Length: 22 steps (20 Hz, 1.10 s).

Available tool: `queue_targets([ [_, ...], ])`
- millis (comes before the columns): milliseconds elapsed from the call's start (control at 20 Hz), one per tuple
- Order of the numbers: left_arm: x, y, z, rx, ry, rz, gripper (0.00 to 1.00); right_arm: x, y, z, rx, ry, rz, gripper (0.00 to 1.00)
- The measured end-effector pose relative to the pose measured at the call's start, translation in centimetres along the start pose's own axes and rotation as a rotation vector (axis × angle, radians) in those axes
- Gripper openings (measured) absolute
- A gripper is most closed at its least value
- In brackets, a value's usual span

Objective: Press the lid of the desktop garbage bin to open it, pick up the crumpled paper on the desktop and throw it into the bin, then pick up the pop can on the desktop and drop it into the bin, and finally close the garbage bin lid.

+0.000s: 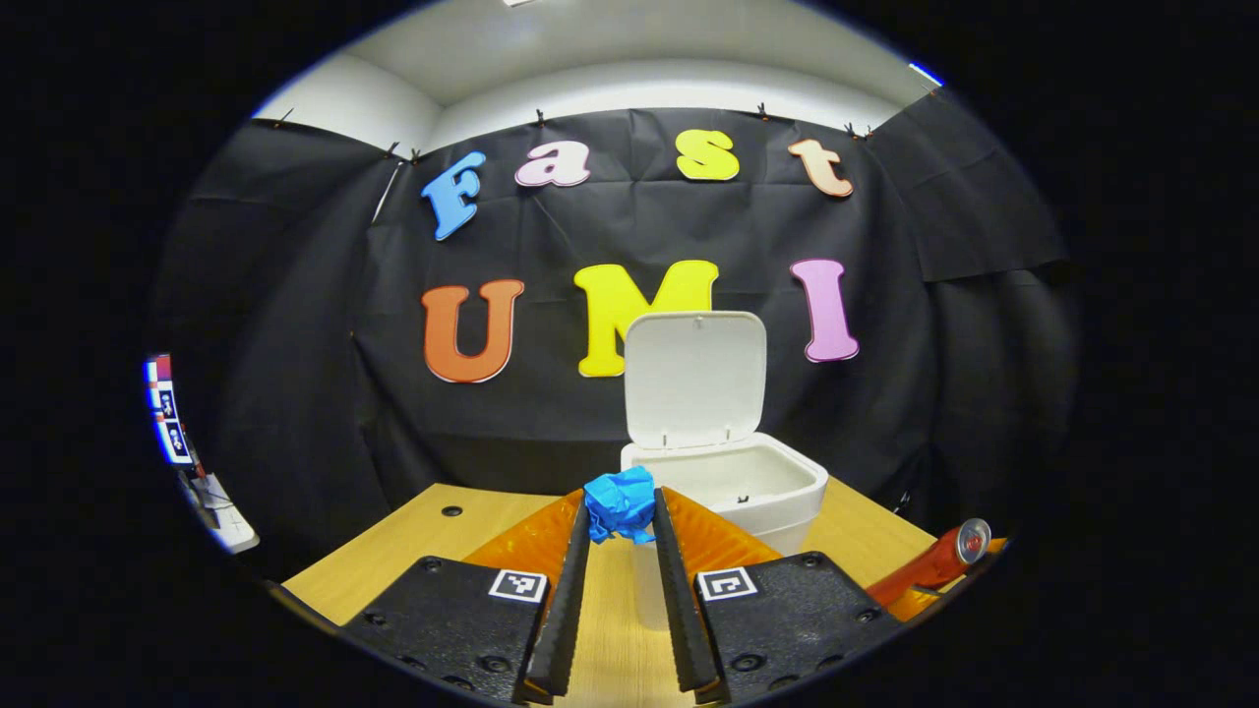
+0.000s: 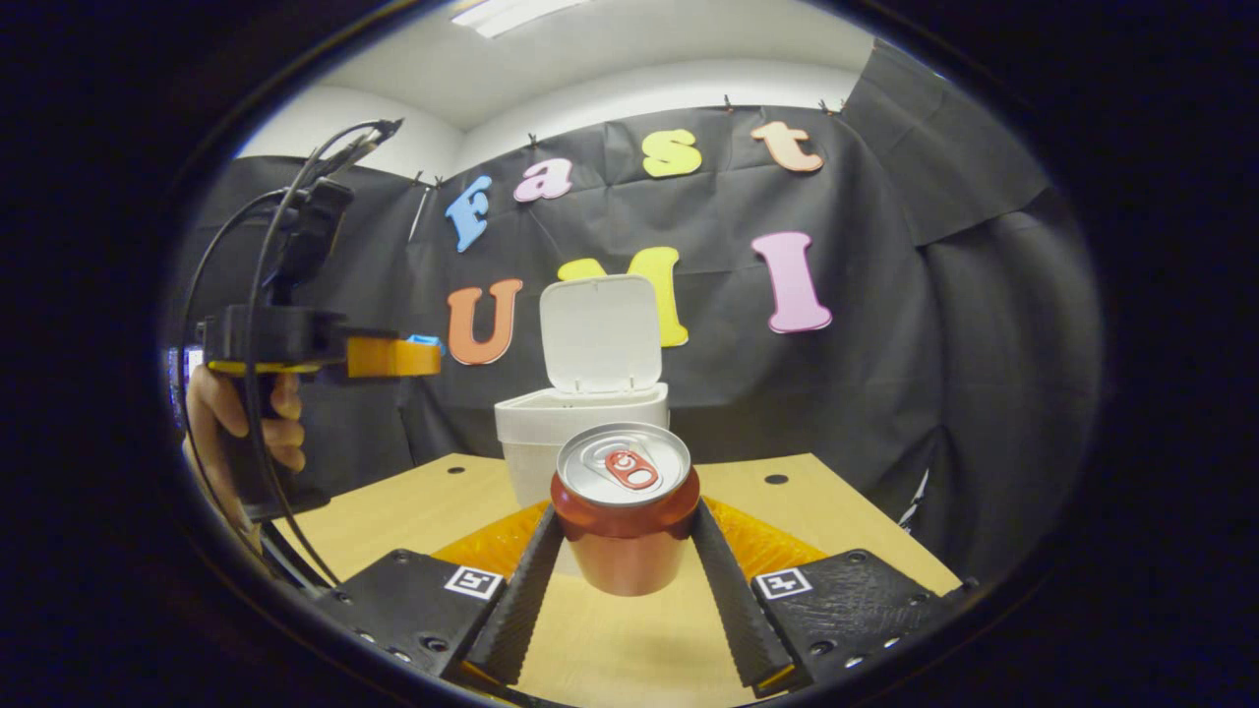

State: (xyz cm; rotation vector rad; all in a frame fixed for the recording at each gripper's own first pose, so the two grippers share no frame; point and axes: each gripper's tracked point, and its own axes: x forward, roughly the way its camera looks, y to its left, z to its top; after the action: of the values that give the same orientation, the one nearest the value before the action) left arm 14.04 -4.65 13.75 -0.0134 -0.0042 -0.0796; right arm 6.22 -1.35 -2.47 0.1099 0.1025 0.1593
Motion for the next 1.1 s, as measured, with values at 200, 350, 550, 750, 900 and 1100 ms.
queue_targets([
  [200,5.2,-2.2,0.8,0.017,-0.007,-0.059,0.41,-0.1,-1.7,0.7,0.010,-0.020,-0.050,0.79],
  [350,8.9,-4.2,0.2,0.004,0.012,-0.097,0.42,-0.2,-2.3,0.7,0.019,-0.018,-0.052,0.78],
  [550,12.4,-5.8,-1.8,0.002,0.056,-0.123,0.44,-0.2,-3.8,1.1,0.023,-0.032,-0.087,0.78],
  [750,14.4,-6.1,-4.1,-0.014,0.110,-0.124,0.45,-0.2,-4.6,1.5,0.028,-0.047,-0.111,0.78],
  [900,14.8,-5.6,-4.7,-0.013,0.094,-0.111,0.45,0.0,-5.1,1.4,0.039,-0.041,-0.116,0.78],
  [1100,14.6,-5.5,-5.3,-0.067,0.095,-0.117,0.50,0.2,-4.8,1.3,0.055,-0.039,-0.105,0.79],
])
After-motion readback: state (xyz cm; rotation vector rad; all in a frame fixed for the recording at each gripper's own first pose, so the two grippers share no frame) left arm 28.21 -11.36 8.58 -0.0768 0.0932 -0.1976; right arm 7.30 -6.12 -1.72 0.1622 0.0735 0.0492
